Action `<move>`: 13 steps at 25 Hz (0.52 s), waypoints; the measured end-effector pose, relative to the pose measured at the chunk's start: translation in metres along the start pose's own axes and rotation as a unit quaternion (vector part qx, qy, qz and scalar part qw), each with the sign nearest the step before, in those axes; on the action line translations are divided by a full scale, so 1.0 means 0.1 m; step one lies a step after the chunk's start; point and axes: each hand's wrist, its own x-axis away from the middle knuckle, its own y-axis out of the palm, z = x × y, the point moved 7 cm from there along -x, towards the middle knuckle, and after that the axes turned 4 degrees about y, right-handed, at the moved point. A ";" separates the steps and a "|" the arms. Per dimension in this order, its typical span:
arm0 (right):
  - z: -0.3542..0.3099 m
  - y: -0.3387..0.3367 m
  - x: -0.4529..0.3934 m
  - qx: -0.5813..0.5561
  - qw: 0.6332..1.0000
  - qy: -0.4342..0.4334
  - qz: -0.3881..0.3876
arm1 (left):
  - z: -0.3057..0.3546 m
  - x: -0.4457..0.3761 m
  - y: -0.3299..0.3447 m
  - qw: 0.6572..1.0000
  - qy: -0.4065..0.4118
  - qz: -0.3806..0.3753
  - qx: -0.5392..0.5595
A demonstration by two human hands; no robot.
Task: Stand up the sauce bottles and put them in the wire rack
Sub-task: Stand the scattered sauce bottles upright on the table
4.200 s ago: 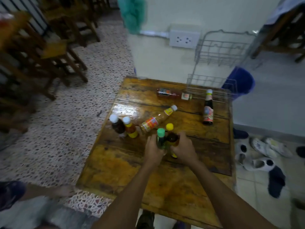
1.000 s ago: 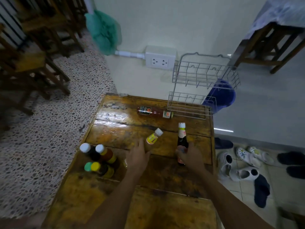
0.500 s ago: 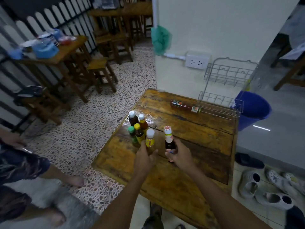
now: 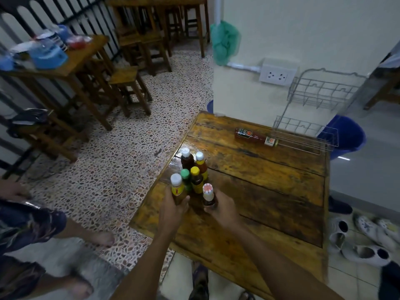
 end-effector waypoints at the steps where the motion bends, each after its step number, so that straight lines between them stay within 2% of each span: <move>1: -0.04 0.09 -0.06 -0.004 1.000 0.004 0.001 | -0.08 -0.07 -0.03 1.000 -0.001 -0.007 0.003; 8: -0.18 0.63 -0.25 -0.010 0.999 0.036 0.015 | -0.34 -0.47 -0.11 0.998 0.015 -0.064 0.011; 13: -0.14 0.76 -0.22 -0.018 0.998 0.039 0.045 | -0.48 -0.57 -0.06 0.995 0.020 -0.097 0.015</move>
